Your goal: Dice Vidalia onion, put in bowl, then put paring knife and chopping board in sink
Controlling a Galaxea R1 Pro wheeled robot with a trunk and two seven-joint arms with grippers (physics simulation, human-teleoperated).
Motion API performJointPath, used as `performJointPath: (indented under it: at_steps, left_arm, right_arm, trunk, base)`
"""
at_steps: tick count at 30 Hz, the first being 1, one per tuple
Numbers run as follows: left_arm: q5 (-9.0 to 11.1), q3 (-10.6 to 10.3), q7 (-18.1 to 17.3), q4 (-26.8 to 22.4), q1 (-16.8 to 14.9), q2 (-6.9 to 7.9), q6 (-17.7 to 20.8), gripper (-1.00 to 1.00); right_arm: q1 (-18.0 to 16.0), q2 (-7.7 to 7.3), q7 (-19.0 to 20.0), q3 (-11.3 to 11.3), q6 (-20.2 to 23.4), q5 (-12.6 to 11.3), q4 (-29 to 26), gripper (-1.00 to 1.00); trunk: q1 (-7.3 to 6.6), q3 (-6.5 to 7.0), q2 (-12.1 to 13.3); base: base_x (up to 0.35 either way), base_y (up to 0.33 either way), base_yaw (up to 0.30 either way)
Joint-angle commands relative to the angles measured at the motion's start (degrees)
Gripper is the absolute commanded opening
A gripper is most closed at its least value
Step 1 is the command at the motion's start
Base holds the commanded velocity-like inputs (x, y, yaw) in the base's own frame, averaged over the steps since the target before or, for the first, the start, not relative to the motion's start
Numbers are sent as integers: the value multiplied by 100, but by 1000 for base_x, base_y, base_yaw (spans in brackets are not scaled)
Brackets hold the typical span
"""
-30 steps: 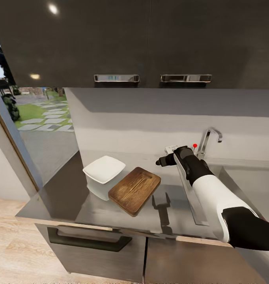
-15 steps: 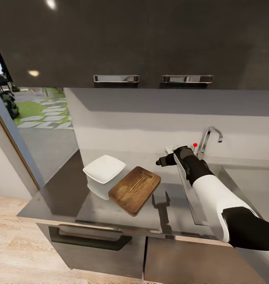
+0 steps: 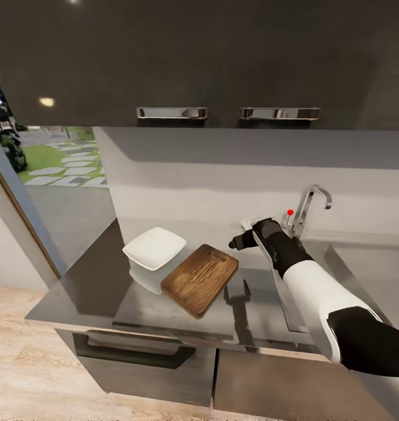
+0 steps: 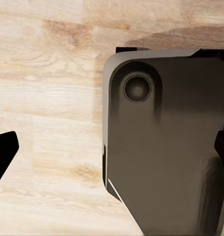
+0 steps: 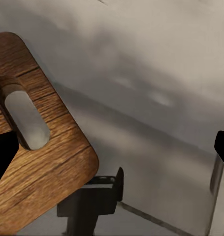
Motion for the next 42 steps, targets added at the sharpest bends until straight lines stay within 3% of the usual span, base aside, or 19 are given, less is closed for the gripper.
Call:
performJointPath:
  at_steps: [1,27,42]
  left_arm:
    - [37,-25,1,4,-3,4,-20,100]
    - [37,-20,-3,9,-3,40,-24,100]
    - [37,-13,-3,11,-3,49,-24,100]
  right_arm:
    - [-3,-1,43,14,20,62,-6,100]
    - [9,-1,40,44,16,62,-6,100]
    - [9,26,40,51,16,62,-6,100]
  trunk:
    - [1,-17,-6]
    - [1,-237,-6]
    - [1,-246,-6]
  base:
    - [0,0,0]
    - [43,0,0]
    - [0,0,0]
